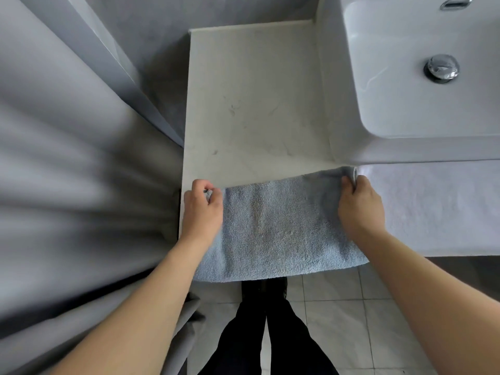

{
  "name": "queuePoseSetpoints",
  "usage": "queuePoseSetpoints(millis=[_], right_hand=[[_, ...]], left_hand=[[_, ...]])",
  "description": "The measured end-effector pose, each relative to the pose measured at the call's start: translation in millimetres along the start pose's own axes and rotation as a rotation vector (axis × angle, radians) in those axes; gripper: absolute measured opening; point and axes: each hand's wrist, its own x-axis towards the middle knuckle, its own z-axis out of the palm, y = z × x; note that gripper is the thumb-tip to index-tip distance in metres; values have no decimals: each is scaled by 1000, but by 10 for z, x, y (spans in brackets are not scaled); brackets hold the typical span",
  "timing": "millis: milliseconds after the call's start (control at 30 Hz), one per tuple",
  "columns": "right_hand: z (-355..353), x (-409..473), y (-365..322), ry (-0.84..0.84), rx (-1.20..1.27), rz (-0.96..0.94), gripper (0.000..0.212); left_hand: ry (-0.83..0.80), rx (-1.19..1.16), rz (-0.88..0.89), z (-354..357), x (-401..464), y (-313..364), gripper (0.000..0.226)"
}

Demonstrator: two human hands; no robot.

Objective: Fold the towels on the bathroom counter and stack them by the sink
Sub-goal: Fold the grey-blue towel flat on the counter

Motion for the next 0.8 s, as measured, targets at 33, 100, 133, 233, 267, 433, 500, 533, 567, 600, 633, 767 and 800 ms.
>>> queuePoseSetpoints(millis=[33, 100, 133, 233, 267, 433, 500, 533, 567, 600, 633, 767, 800], right_hand=[[-5, 26, 16, 22, 19, 20, 27], [6, 52, 31, 52, 36, 48, 25], [26, 49, 18, 58, 41, 53, 25], [107, 4, -35, 74, 76, 62, 42], [127, -13, -47, 103, 55, 38, 53], [195, -195, -74, 108, -372, -527, 60], [271, -240, -3, -80, -511, -733, 62], [298, -240, 66, -149, -573, -755, 64], [308, -231, 148, -185, -623, -734, 67], [296, -215, 240, -196, -657, -695, 69], [265, -200, 329, -184, -671, -665, 70], [141, -144, 449, -151, -700, -645, 70], [136, -148, 425, -155, -705, -636, 70]], left_hand=[[-3, -14, -33, -6, 46, -37, 5], [-2, -81, -71, -49, 121, -113, 10], [13, -113, -61, -71, 139, -137, 11], [105, -98, -38, -116, 145, -127, 15], [154, -42, -33, -120, 128, -103, 20], [290, 589, 492, -28, -93, 57, 47], [76, 707, 699, 115, -178, 88, 55], [-42, 774, 748, 191, -208, 83, 60], [-136, 833, 766, 258, -218, 53, 64], [-198, 873, 752, 301, -209, -7, 67], [-229, 897, 716, 306, -186, -87, 68], [-134, 916, 636, 156, -60, -284, 69], [-111, 912, 615, 131, -49, -261, 69]])
